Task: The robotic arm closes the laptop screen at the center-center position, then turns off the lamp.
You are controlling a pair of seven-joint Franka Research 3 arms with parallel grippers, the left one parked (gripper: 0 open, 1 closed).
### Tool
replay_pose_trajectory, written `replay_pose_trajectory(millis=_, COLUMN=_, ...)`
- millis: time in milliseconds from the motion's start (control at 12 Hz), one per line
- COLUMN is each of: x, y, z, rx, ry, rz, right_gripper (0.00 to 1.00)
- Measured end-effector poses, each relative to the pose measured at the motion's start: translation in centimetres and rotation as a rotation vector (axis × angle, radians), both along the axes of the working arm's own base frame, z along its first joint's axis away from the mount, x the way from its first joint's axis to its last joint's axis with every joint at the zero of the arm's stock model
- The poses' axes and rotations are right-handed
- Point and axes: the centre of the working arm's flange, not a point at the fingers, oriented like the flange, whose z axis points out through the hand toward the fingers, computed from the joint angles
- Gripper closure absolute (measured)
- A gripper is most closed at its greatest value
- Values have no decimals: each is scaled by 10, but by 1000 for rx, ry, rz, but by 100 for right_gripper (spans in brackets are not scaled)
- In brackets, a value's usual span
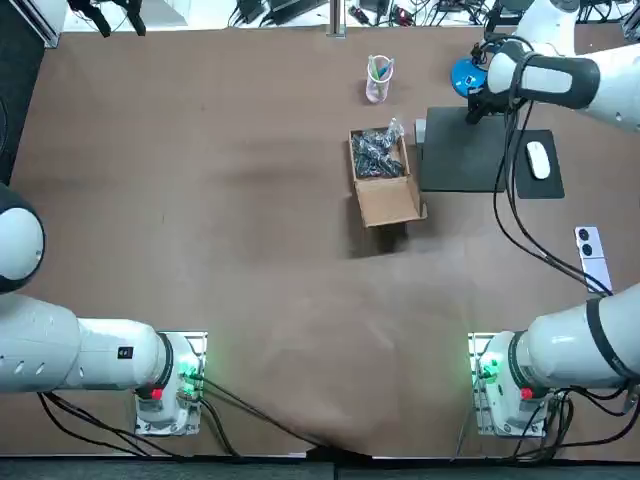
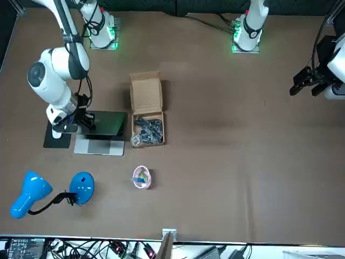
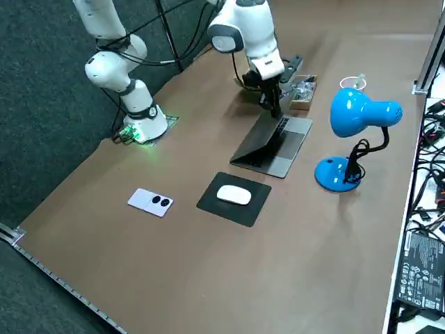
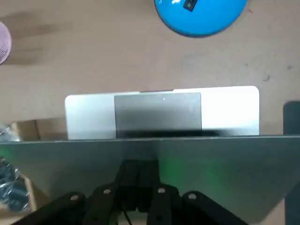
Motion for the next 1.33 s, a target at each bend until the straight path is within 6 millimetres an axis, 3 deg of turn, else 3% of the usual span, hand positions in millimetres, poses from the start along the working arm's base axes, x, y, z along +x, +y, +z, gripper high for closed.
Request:
replay_pose_trajectory(millis=500, x=16, y=-6, z=-59, rx=-47, ry=-37, rz=-4, right_gripper=98)
replay_pose_trajectory(millis=833, x=18, y=-8, z=-86, rx=-43, ry=-40, rz=-14, right_gripper=98)
replay_pose_trajectory(millis=1000, x=20, y=-10, z=-89, rx=-43, ry=-46, rz=-16, right_gripper=98)
replay_pose_trajectory(millis=1333, x=31, y=-8, z=-74, rx=-47, ry=-48, rz=-15, right_gripper=98)
